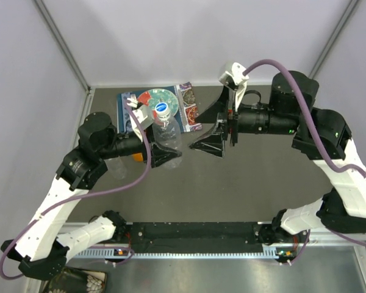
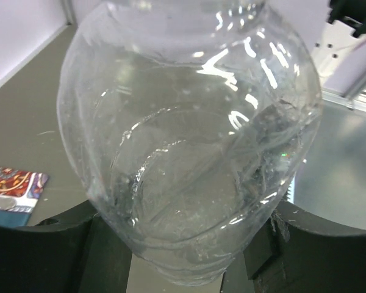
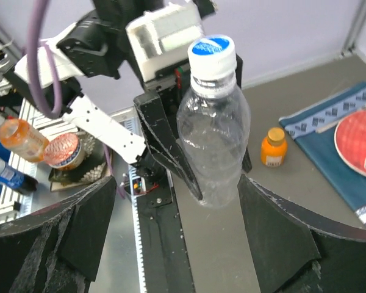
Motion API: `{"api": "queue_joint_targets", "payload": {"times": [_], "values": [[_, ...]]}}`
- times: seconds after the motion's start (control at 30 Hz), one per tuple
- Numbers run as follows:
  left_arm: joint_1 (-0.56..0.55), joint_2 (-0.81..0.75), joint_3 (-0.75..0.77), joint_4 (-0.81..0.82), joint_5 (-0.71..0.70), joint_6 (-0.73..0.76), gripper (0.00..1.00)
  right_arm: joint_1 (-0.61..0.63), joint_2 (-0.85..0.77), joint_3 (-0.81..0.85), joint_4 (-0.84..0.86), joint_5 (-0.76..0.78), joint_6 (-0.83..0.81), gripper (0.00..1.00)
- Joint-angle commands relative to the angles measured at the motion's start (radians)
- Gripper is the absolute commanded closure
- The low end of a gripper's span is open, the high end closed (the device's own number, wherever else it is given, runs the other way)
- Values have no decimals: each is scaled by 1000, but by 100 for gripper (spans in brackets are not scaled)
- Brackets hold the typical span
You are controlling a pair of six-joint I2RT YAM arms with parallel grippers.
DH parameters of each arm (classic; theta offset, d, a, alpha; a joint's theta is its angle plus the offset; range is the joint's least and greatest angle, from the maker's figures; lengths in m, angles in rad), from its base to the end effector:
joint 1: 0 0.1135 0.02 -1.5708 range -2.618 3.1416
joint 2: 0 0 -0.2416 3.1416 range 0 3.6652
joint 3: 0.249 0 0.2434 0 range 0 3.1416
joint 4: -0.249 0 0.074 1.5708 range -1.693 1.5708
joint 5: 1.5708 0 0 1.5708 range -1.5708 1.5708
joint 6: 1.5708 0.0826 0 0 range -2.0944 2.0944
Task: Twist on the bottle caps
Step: Screw the bottle cap onto the plastic bottle.
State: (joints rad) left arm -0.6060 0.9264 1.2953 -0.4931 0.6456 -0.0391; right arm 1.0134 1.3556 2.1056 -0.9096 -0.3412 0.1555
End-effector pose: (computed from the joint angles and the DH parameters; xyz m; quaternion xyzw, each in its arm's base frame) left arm 0.1461 -0.1617 0.4303 0.4004 0.6238 -0.4245 0.5199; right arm 0.1088 0.2268 0.5301 -0.4121 0.6364 0.4604 0.4617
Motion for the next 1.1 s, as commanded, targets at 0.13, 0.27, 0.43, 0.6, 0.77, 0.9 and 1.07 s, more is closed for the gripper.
{"api": "queue_joint_targets", "payload": {"times": [0.13, 0.27, 0.43, 0.6, 0.77, 0.9, 1.07], "values": [[32, -35, -34, 48, 199, -5, 54, -102, -1, 65, 268, -350, -146, 13], [34, -32, -40, 53, 270, -15, 54, -131, 48, 76, 340, -447, -133, 13], [34, -20, -37, 60, 417, -13, 53, -145, 102, 70, 432, -577, -106, 14], [34, -20, -33, 59, 434, 1, 53, -162, 172, 92, 552, -654, 19, 15], [34, -26, -28, 31, 356, 48, 54, -164, 247, 123, 604, -734, 136, 18], [34, -32, -30, 28, 276, 79, 55, -164, 257, 107, 614, -754, 167, 20], [34, -26, -19, 28, 273, 85, 56, -164, 260, 85, 618, -774, 180, 25]]}}
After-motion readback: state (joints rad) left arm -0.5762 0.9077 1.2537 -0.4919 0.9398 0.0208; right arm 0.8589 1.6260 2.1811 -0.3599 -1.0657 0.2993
